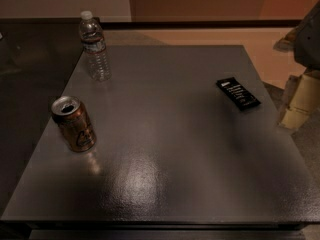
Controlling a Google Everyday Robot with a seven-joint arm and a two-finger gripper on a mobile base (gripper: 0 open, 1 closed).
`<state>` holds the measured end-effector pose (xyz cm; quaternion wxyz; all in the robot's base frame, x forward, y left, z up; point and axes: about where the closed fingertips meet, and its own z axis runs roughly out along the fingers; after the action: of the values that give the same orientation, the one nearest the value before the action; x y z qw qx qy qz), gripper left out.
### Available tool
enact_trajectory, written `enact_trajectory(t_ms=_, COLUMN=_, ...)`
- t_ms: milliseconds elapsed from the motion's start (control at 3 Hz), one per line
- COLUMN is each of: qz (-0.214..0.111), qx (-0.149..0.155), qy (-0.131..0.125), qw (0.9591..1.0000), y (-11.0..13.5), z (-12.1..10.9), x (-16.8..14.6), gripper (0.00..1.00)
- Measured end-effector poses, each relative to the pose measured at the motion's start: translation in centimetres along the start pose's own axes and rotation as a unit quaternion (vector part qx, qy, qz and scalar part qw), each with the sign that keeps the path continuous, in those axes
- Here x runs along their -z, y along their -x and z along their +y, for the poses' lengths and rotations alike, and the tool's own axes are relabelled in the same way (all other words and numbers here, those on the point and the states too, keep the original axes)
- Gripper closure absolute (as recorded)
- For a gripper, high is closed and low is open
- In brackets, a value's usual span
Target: Move rxbar chocolate near orange can
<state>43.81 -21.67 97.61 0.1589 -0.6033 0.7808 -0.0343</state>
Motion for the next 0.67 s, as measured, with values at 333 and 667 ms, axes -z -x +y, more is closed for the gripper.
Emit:
enact_trajectory(t_ms=333, qz=0.000, qx=0.000, qy=0.000, qw=1.0000, y=0.00, z=0.00, x=0.00, gripper=0.00)
enact_trajectory(t_ms=667, qz=-0.002, qx=-0.007, qy=-0.006, qw=1.0000, y=0.32, z=-0.58, x=-0.20, gripper=0.00)
